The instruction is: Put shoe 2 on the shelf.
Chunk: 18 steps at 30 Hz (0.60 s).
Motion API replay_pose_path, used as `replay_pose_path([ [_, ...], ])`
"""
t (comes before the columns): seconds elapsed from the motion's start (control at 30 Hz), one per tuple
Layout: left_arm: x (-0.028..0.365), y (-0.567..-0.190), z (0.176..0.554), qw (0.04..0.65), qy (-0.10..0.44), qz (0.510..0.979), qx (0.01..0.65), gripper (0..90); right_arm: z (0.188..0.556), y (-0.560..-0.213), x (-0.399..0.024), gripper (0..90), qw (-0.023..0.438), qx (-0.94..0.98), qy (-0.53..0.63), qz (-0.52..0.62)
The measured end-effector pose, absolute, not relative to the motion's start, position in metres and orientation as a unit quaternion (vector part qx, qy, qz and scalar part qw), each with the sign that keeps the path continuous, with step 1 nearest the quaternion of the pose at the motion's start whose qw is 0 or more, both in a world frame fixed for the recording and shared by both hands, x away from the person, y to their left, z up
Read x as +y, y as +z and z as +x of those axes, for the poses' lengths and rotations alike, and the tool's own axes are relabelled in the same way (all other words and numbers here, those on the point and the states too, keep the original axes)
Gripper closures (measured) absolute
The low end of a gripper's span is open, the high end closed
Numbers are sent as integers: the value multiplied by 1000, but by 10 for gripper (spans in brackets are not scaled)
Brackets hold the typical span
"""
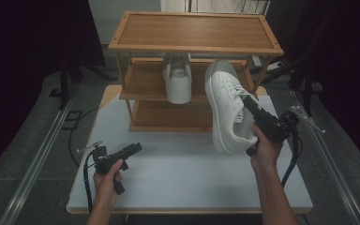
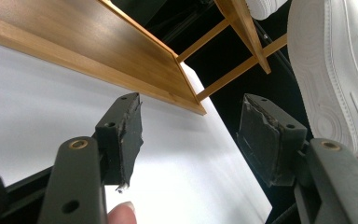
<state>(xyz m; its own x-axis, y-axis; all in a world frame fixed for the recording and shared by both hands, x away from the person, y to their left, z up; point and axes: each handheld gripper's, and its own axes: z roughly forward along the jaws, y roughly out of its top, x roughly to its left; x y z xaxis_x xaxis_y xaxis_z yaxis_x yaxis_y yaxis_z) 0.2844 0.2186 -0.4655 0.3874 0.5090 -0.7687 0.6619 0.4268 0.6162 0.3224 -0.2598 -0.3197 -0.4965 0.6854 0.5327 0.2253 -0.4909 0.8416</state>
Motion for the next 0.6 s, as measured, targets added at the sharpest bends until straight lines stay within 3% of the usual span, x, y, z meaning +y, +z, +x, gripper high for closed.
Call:
replay_pose_path([
  [0.6, 223, -467, 284, 644, -60, 526, 553, 391, 371, -314, -237, 833, 164, 466, 710, 501],
])
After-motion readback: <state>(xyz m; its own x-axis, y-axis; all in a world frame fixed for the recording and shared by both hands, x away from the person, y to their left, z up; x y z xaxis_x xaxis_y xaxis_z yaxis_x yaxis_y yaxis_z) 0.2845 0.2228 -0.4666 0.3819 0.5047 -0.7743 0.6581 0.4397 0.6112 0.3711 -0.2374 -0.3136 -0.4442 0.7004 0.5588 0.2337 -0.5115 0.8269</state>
